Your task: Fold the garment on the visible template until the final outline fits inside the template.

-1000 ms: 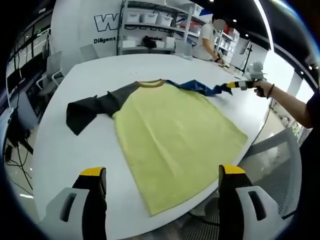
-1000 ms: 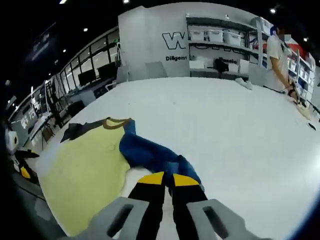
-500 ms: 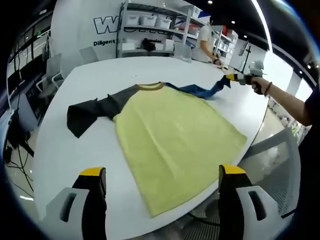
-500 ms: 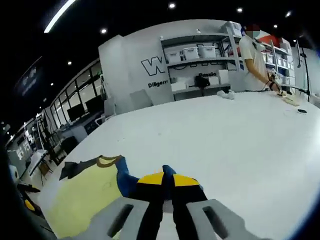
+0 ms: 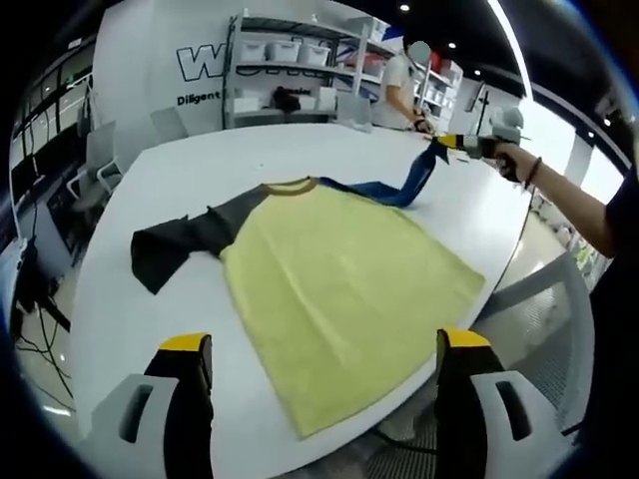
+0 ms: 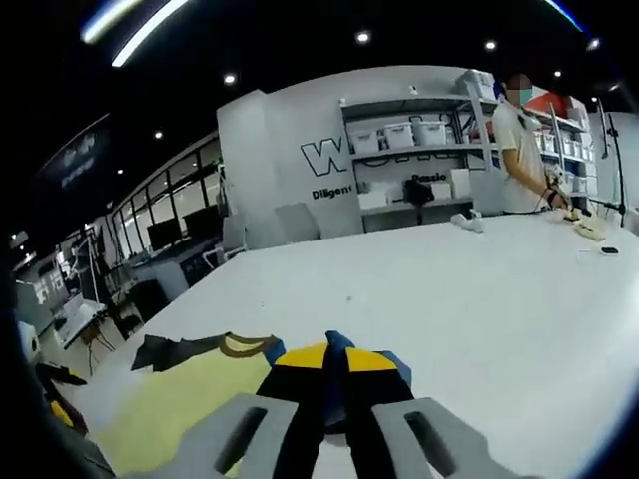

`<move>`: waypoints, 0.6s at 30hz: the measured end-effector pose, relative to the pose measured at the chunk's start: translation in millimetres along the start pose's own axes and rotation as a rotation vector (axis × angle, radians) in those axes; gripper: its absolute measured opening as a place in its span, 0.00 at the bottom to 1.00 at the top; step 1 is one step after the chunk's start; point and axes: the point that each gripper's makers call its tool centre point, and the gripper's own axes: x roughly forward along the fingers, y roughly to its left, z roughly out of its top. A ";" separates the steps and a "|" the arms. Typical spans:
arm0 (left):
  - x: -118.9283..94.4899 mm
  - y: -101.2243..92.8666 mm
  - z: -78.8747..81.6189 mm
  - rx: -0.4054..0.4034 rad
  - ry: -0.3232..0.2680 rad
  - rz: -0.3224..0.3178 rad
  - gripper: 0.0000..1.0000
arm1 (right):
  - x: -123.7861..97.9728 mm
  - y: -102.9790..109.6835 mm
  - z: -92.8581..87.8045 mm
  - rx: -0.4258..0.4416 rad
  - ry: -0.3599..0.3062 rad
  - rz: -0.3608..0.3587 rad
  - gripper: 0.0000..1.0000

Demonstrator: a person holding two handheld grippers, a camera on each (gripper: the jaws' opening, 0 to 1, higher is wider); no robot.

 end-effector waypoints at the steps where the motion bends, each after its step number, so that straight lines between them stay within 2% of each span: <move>1: 0.0 -1.0 -0.7 0.002 0.002 -0.006 0.90 | -2.6 2.8 -9.4 0.028 0.098 -0.023 0.00; 3: 0.1 -1.4 -1.4 0.005 0.003 -0.011 0.90 | -1.0 5.9 3.8 0.019 0.092 -0.026 0.00; 5: 1.1 -2.2 -1.5 0.010 0.002 -0.022 0.90 | -3.2 7.1 18.8 0.017 0.056 -0.022 0.00; 11: 1.6 -2.0 2.8 0.026 -0.003 -0.037 0.90 | -7.6 2.1 37.3 0.037 0.063 -0.033 0.00; 18: 1.1 0.6 5.4 0.028 -0.013 -0.038 0.90 | -4.1 -34.2 42.8 0.100 0.109 -0.101 0.00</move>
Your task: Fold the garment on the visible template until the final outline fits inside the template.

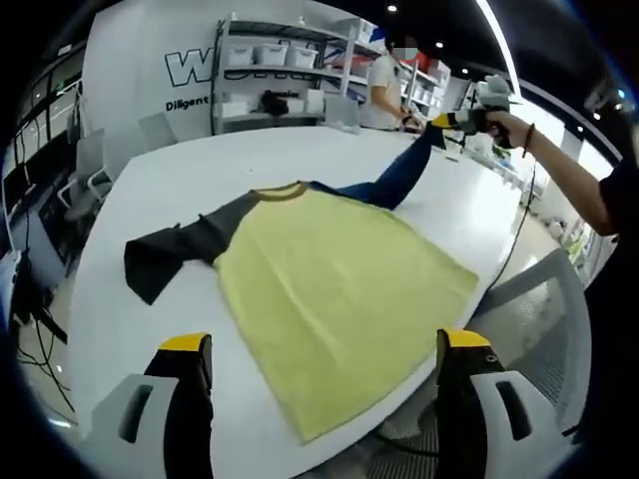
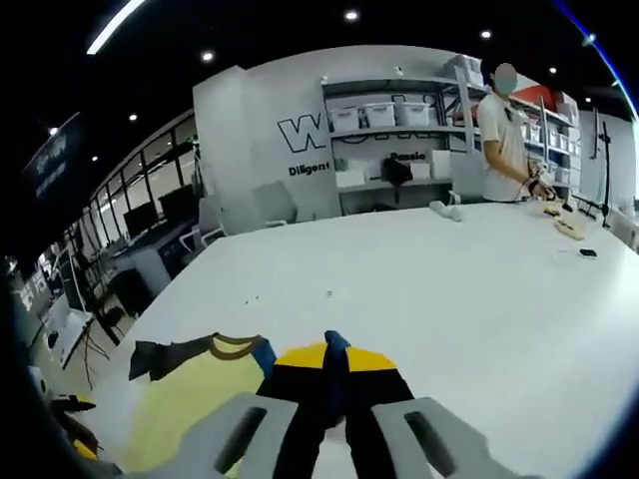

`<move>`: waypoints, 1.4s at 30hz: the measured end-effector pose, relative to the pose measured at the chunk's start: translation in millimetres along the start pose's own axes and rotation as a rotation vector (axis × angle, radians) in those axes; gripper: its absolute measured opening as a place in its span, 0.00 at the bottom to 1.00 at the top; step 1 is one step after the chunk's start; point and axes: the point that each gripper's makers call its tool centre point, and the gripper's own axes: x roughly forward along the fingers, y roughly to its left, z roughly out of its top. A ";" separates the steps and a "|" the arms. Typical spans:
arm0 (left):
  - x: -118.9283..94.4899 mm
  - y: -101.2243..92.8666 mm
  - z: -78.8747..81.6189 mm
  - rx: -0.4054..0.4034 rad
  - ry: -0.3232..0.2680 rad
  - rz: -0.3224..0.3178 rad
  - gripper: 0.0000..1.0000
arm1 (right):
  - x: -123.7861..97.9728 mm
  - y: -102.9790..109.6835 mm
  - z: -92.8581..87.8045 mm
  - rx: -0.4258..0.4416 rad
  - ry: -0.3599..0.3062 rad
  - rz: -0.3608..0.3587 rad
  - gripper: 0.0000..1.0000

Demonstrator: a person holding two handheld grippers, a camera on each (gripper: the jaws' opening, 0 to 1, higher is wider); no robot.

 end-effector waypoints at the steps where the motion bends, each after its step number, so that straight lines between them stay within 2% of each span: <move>1: 0.6 0.3 -0.6 -0.003 0.001 0.001 0.90 | 0.6 -2.6 -0.6 0.012 0.003 -0.004 0.00; 4: 2.3 0.3 -2.3 -0.004 0.006 0.000 0.90 | 6.4 -15.4 -5.2 0.038 0.026 -0.029 0.00; 6: 3.2 0.3 -3.0 -0.005 0.007 0.001 0.90 | 10.7 -27.9 -15.0 0.086 0.060 -0.058 0.00; 8: 3.5 0.5 -3.1 -0.006 0.007 0.003 0.90 | 12.7 -33.2 -17.8 0.115 0.066 -0.061 0.00; 12: 3.9 1.8 -1.9 -0.003 0.005 0.005 0.91 | 16.6 -43.3 -7.6 0.139 0.045 -0.052 0.00; 14: 5.1 2.5 -1.5 -0.004 0.006 0.006 0.91 | 18.4 -41.9 -2.1 0.175 0.028 -0.028 0.00; 17: 6.6 1.8 -0.2 -0.001 0.008 0.005 0.91 | 15.0 -39.9 2.0 0.163 0.011 -0.027 0.00; 20: 7.3 1.0 1.2 0.002 0.008 0.001 0.91 | 7.6 -38.5 11.4 0.192 -0.040 -0.030 0.00; 22: 7.1 -0.4 2.2 0.011 0.006 0.001 0.91 | 5.9 -38.2 14.0 0.190 -0.050 -0.027 0.00; 25: 6.4 -0.7 1.8 0.009 0.008 0.003 0.91 | -2.5 -21.3 11.1 0.199 -0.053 0.000 0.00; 28: 5.7 -1.8 1.7 0.010 0.002 -0.001 0.91 | -11.8 -3.9 15.7 0.190 -0.080 0.017 0.00; 30: 5.4 -2.4 0.8 0.010 0.006 -0.003 0.91 | -16.4 3.6 15.2 0.167 -0.018 0.015 0.00; 33: 4.5 -5.1 0.8 0.018 0.003 -0.006 0.91 | -24.3 14.6 42.0 0.142 -0.078 0.020 0.00; 39: 3.0 -11.1 2.2 0.025 -0.009 -0.021 0.91 | -25.6 14.2 49.3 0.143 -0.057 -0.005 0.00; 42: 1.8 -11.8 2.1 0.028 -0.012 -0.023 0.91 | -17.0 2.9 51.8 0.141 -0.034 -0.018 0.00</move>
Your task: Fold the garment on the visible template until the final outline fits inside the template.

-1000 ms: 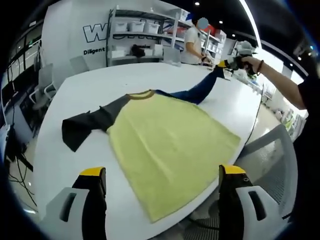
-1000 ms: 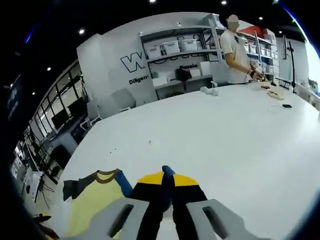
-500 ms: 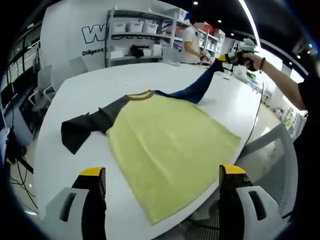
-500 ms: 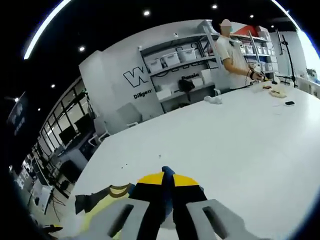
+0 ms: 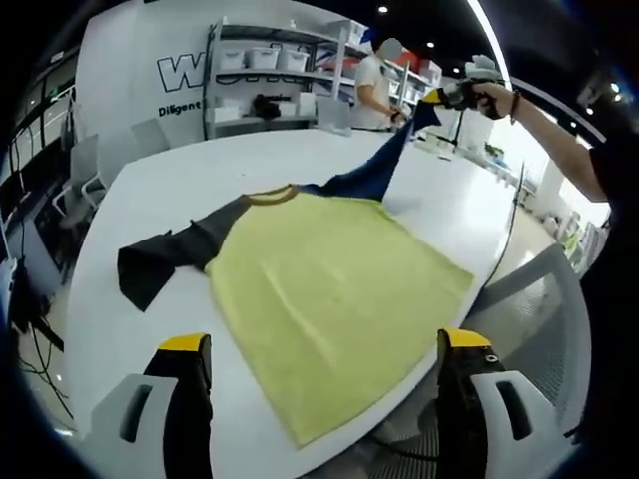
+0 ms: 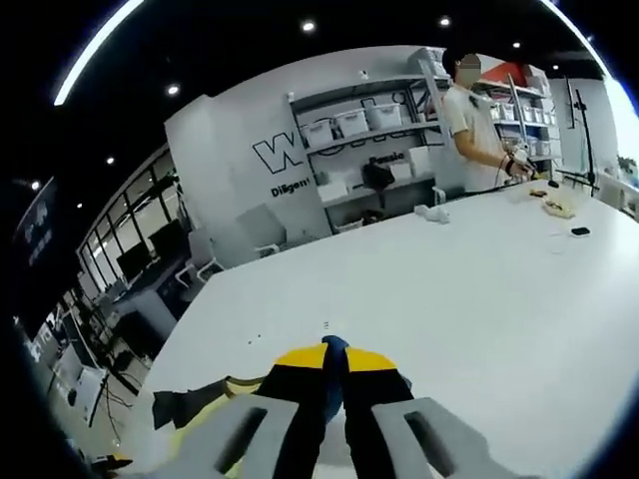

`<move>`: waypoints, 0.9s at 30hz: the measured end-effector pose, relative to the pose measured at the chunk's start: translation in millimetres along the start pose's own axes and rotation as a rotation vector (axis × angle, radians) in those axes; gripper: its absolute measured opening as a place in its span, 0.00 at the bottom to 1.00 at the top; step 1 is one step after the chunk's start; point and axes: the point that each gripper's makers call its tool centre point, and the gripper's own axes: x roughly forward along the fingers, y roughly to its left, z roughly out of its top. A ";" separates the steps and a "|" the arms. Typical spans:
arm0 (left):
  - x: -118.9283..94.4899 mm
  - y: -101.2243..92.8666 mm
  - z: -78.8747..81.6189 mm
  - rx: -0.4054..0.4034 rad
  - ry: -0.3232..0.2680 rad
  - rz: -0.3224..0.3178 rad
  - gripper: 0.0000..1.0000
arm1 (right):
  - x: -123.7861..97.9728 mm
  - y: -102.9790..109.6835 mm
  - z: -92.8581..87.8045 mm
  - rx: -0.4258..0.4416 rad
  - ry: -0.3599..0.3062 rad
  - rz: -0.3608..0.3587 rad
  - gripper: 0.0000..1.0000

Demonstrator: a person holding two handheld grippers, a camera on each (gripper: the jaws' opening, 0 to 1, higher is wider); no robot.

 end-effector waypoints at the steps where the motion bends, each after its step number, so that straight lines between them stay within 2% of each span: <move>1: -0.4 0.0 -0.5 0.002 0.000 0.000 0.91 | 2.5 -3.4 0.2 -0.005 0.011 -0.006 0.00; 3: -0.9 0.3 -1.3 0.001 0.003 0.000 0.91 | 4.7 -8.6 -0.6 -0.009 0.019 -0.020 0.00; 6: -1.6 1.4 -2.4 0.002 0.006 0.000 0.91 | 12.6 -31.9 -5.5 -0.012 0.060 -0.076 0.00; 14: -1.2 5.7 -1.5 0.004 0.007 0.000 0.91 | 21.7 -76.1 -33.0 -0.041 0.165 -0.162 0.00; 17: 0.1 7.9 -0.6 0.006 0.010 0.002 0.91 | 28.1 -101.4 -43.0 -0.064 0.217 -0.190 0.00; 20: 1.1 9.8 0.0 0.006 0.011 0.002 0.91 | 38.4 -120.0 -49.2 -0.093 0.266 -0.175 0.00; 22: 2.0 11.0 -0.3 0.009 0.016 0.003 0.91 | 45.4 -133.2 -57.6 -0.168 0.323 -0.146 0.00; 23: 2.3 11.4 -0.7 0.009 0.019 0.003 0.91 | 45.8 -139.1 -62.8 -0.182 0.350 -0.155 0.00; 24: 2.6 11.8 -0.9 0.009 0.021 0.003 0.91 | 47.1 -143.6 -68.2 -0.209 0.375 -0.147 0.00; 25: 2.9 12.1 -0.9 0.010 0.022 0.003 0.91 | 47.0 -150.2 -82.2 -0.226 0.428 -0.132 0.00; 27: 3.5 12.5 -0.4 0.012 0.022 0.004 0.91 | 45.1 -157.0 -96.3 -0.216 0.476 -0.131 0.00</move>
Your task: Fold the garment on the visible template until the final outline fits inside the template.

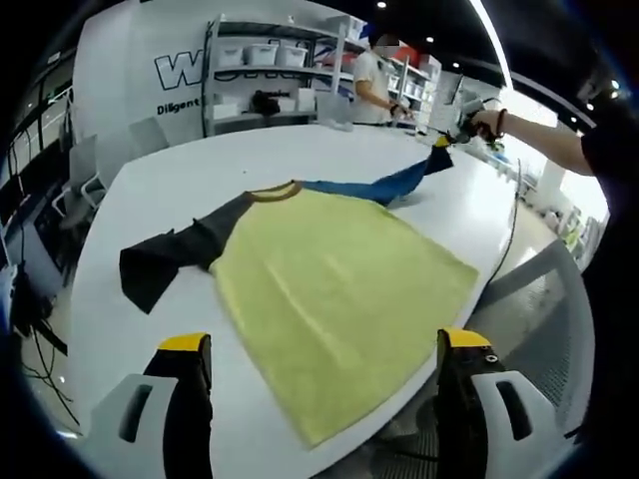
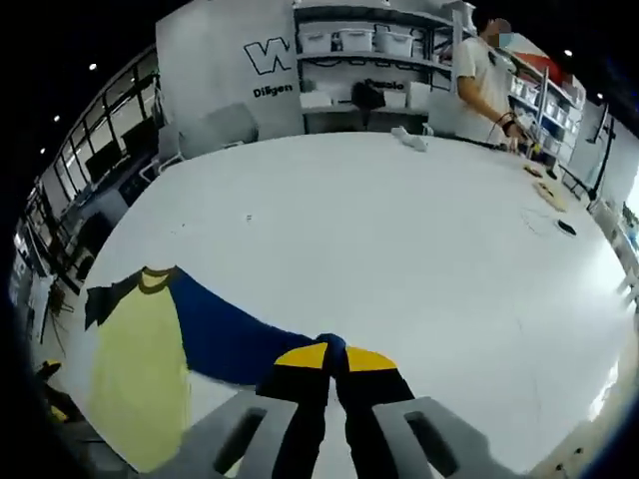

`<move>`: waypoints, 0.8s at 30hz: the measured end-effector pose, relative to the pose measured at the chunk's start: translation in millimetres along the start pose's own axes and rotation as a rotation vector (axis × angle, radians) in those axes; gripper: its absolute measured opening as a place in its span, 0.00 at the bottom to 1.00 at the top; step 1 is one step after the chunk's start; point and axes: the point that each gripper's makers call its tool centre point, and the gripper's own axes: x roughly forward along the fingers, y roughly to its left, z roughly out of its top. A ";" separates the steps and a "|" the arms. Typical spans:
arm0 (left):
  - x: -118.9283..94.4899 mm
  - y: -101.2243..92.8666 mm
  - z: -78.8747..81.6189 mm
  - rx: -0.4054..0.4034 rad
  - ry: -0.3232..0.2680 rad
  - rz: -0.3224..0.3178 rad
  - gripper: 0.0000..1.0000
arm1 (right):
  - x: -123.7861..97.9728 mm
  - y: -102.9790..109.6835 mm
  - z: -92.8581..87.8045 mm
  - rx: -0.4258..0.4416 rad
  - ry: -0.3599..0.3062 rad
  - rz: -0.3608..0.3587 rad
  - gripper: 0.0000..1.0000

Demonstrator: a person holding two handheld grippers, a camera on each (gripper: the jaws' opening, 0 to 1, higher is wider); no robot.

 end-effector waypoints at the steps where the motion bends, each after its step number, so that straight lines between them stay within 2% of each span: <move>1: 0.7 0.8 -0.1 -0.004 0.002 -0.001 0.91 | 5.5 -4.3 -9.0 -0.043 0.026 0.002 0.00; 3: 1.3 1.4 -0.1 -0.005 0.004 0.000 0.91 | 12.5 -8.1 -25.5 -0.106 0.081 0.005 0.00; 5: 1.2 2.1 -0.1 -0.003 0.008 0.001 0.90 | 16.4 -5.0 -38.2 -0.155 0.103 0.016 0.00; 7: 0.7 3.7 1.3 -0.005 0.003 0.005 0.90 | 21.6 1.2 -54.7 -0.130 0.129 0.033 0.00; 18: -0.9 4.8 1.9 -0.006 0.006 0.008 0.90 | 30.5 30.1 -103.8 -0.163 0.209 0.095 0.00; 24: -2.8 4.5 2.1 -0.005 0.006 0.011 0.90 | 44.8 47.9 -127.6 -0.112 0.233 0.156 0.00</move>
